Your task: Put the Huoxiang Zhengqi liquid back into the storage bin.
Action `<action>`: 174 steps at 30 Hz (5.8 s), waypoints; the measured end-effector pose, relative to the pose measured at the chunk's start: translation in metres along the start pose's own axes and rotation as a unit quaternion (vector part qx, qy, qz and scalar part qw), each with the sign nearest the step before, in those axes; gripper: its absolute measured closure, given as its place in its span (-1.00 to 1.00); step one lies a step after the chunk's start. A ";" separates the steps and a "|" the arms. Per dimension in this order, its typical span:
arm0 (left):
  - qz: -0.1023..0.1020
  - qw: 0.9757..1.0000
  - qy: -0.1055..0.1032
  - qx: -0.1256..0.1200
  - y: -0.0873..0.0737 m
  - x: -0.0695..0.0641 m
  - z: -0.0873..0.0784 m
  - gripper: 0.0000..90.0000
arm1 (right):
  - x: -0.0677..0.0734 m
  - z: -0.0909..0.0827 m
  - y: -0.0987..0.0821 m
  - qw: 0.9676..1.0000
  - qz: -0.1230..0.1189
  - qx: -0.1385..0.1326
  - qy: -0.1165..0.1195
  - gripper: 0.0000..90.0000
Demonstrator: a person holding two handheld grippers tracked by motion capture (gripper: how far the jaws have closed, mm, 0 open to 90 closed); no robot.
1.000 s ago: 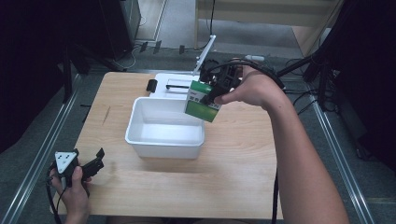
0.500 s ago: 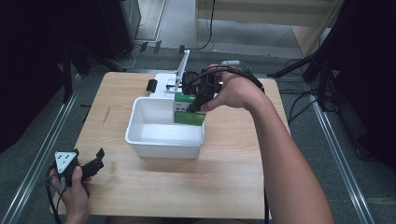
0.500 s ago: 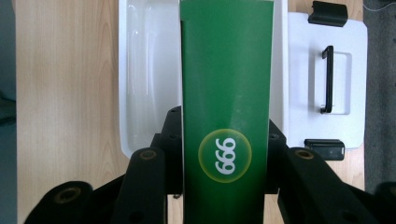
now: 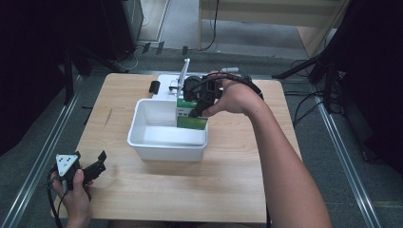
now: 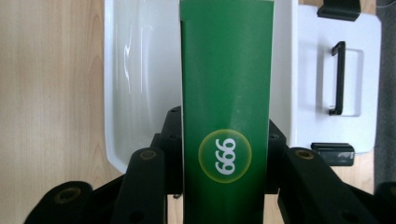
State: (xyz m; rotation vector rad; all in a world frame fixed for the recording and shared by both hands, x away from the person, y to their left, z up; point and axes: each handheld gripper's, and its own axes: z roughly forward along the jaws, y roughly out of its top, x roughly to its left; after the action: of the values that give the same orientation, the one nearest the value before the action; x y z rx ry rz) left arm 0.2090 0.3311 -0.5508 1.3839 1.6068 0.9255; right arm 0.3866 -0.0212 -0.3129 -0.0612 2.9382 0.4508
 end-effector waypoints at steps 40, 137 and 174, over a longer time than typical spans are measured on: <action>-0.004 1.000 -0.004 0.000 0.000 0.001 0.001 -0.78 | -0.003 0.094 -0.007 0.997 0.038 0.056 0.042 0.36; 0.004 1.000 0.000 0.001 0.000 -0.003 0.001 -0.78 | 0.130 0.084 -0.322 0.743 0.579 -0.197 -0.270 -1.00; 0.003 1.000 0.000 0.004 0.000 -0.003 0.001 -0.78 | 0.211 0.098 -0.361 0.719 0.571 -0.212 -0.334 -1.00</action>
State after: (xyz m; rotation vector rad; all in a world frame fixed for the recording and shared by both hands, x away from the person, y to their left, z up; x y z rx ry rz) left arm 0.2100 0.3286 -0.5509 1.3954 1.6091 0.9226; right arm 0.2183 -0.3395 -0.5474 1.5418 1.7516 0.9876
